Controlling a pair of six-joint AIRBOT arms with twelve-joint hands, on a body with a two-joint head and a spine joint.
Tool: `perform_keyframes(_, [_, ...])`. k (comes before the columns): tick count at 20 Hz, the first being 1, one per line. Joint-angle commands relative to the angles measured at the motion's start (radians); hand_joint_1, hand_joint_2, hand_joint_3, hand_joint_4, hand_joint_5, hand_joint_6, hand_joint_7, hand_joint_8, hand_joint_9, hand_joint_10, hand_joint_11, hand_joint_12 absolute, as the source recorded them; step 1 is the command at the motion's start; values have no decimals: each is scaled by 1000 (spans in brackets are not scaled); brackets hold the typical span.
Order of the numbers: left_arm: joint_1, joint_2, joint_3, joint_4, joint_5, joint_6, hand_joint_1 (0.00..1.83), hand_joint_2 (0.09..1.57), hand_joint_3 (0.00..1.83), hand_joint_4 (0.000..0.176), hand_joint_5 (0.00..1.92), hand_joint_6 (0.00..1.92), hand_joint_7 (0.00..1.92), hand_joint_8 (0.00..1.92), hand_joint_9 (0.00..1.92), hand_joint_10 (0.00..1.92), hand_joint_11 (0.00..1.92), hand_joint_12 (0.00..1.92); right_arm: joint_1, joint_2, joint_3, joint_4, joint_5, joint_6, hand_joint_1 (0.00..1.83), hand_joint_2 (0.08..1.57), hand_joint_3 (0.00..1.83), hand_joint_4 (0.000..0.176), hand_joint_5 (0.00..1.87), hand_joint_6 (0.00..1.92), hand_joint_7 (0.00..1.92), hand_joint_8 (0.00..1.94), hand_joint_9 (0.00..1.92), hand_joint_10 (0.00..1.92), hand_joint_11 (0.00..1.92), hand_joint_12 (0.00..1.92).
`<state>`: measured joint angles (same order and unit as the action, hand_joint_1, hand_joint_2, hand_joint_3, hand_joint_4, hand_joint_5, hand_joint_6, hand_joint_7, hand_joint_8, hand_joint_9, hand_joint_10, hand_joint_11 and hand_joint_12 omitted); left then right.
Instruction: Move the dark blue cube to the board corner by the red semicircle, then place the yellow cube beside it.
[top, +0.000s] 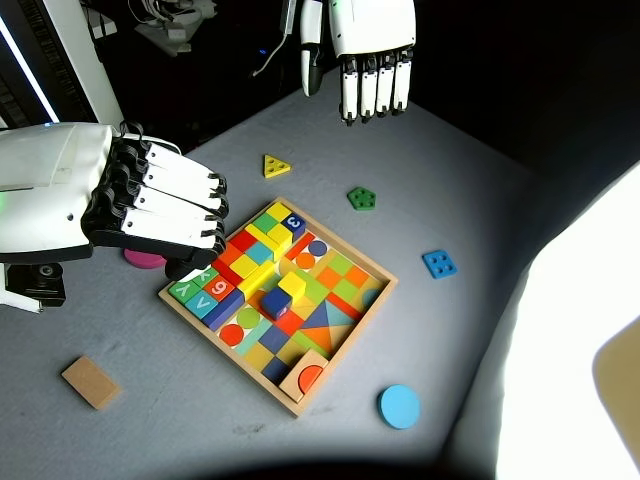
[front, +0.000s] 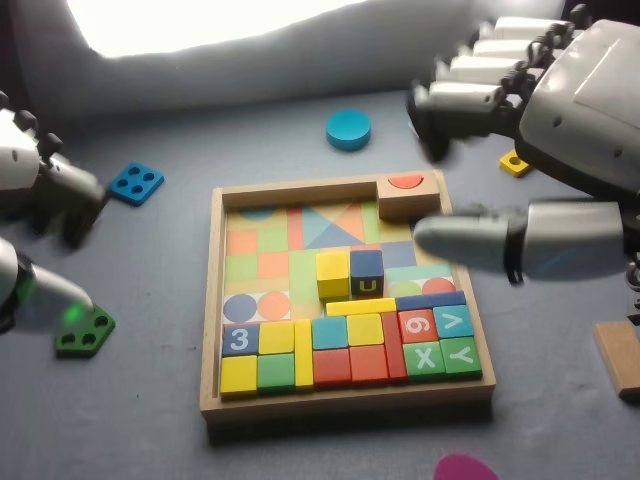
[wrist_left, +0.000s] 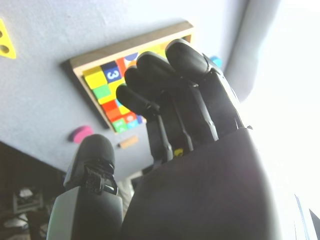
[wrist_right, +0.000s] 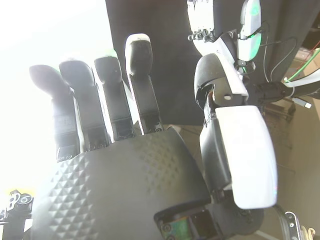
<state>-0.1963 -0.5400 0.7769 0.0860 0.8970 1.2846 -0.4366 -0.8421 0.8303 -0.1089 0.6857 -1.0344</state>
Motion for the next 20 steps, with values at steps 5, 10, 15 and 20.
perform_keyframes(5, [-7,2,2,3,-82,0,0,1129,6,51,0,0,5,1,12,4,0,332,6,-1,-4,9,131,-9,0,1079,21,32,13,0,25,5,0,0,0,0])
perform_keyframes(10, [-6,2,5,3,-82,0,0,1150,5,54,0,0,8,2,11,3,0,320,2,-48,15,101,49,-135,0,1078,17,31,5,2,28,6,0,0,0,0])
perform_keyframes(15, [-6,2,41,3,-83,1,0,1173,3,54,0,0,0,0,4,0,0,226,48,-177,117,163,-265,-135,0,1082,14,41,113,42,44,8,3,1,0,0])
perform_keyframes(20, [-24,-6,63,4,-85,4,0,1178,0,62,0,0,2,0,22,5,0,286,67,-259,187,210,-378,-143,0,1093,0,34,751,107,150,8,0,0,0,0])
